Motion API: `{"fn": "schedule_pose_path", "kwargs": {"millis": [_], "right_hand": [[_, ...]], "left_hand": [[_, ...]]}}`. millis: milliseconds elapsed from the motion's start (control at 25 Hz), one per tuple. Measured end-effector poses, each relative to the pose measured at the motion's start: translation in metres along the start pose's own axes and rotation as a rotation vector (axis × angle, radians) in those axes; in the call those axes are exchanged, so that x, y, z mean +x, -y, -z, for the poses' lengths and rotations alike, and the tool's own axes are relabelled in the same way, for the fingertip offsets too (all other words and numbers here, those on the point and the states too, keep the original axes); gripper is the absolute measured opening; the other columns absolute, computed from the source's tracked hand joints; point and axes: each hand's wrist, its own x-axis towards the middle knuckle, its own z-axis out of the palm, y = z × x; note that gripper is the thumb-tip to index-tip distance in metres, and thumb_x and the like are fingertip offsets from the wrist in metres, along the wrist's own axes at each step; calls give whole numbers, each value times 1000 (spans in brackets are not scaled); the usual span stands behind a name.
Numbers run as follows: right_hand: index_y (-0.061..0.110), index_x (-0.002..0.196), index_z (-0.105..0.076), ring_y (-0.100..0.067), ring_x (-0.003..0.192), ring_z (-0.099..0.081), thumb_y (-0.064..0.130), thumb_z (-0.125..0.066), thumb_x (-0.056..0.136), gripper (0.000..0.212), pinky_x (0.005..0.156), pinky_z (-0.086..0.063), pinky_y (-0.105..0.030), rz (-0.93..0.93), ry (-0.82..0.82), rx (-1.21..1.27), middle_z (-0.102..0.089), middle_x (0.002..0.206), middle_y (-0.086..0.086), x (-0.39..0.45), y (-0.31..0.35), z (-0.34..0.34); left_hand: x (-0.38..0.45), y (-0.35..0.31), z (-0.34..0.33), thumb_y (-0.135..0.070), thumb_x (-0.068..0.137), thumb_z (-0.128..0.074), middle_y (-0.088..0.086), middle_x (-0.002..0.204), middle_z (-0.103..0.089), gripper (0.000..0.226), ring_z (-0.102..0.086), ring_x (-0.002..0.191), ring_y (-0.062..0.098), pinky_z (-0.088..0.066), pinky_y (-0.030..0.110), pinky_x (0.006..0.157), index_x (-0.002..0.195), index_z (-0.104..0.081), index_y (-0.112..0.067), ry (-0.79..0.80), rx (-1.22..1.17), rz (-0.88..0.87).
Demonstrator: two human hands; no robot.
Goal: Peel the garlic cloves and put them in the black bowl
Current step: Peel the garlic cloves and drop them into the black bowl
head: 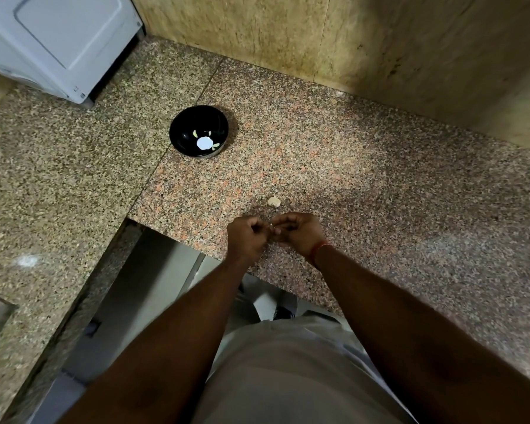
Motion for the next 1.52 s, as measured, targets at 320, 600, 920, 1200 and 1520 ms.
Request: {"fn": "schedule_pose_path", "kwargs": {"millis": [320, 600, 920, 1200, 1520], "right_hand": [[8, 105, -78, -18, 80, -77, -3, -77, 86, 22, 65, -61, -29, 45, 4, -36, -79, 88, -7, 2, 3, -3], [5, 104, -74, -23, 77, -75, -11, -69, 88, 23, 65, -63, -36, 13, 36, 37, -76, 94, -23, 4, 1, -3], [6, 96, -73, -21, 75, -73, -13, -69, 88, 21, 63, -62, -32, 22, 40, 74, -76, 90, -17, 3, 4, -5], [3, 103, -72, -16, 85, -70, -7, -69, 91, 16, 69, -61, -30, -26, 5, 167, -75, 97, -12, 1, 7, 2], [3, 102, -74, -17, 82, -70, -6, -70, 90, 16, 72, -63, -34, -55, 18, 133, -76, 100, -14, 1, 3, 5]], "left_hand": [[5, 6, -1, -7, 82, -80, 0, 74, -76, 8, -73, 68, 23, -63, 48, 63, 79, -79, -14, 32, -91, 83], [3, 2, 3, -9, 90, -71, 6, 78, -75, 8, -72, 73, 25, -62, 43, 69, 83, -76, -8, 49, -72, 56], [0, -3, 5, -16, 95, -66, 10, 82, -71, 13, -64, 74, 27, -48, 34, 65, 86, -69, -6, 64, 20, 29], [1, 4, 6, -13, 92, -66, 7, 71, -63, 18, -49, 65, 18, -25, 28, 61, 78, -70, -4, -2, 227, 20], [2, 5, 4, -7, 80, -75, 2, 72, -74, 9, -63, 60, 14, -51, 21, 63, 74, -79, -13, -48, 141, -72]]}}
